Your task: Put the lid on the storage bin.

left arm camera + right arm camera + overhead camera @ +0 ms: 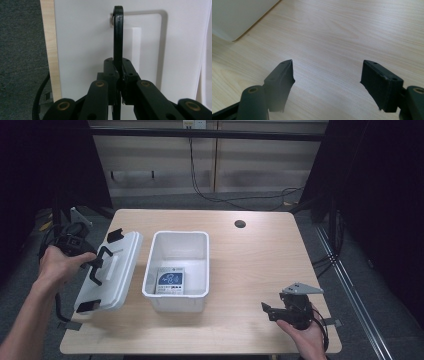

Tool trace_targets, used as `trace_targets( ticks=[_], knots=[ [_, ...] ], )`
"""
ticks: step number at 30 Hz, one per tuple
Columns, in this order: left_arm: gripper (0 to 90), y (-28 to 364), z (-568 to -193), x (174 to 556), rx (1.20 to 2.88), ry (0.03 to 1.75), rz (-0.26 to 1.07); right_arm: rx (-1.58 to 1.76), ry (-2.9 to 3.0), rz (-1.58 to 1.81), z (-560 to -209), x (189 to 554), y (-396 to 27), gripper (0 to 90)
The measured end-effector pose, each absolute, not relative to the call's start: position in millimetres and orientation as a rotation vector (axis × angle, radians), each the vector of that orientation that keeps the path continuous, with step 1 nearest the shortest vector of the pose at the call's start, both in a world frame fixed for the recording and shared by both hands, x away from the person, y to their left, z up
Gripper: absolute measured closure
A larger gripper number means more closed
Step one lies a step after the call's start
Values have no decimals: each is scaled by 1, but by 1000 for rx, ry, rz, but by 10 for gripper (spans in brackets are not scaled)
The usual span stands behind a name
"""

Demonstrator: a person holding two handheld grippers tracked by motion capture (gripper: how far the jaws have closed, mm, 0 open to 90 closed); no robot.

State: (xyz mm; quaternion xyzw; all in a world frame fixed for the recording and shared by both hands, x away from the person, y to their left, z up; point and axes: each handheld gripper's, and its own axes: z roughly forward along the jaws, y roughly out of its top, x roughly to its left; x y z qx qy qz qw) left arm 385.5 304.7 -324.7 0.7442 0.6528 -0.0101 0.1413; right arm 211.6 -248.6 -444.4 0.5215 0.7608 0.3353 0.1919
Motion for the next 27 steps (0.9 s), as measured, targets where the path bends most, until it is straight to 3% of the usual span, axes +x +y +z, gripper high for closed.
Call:
trace_targets(
  ticks=[27],
  knots=[
    [849, 251, -279, 394, 2273, 1839, 40, 1460, 2140, 933, -445, 212, -249, 258]
  ],
)
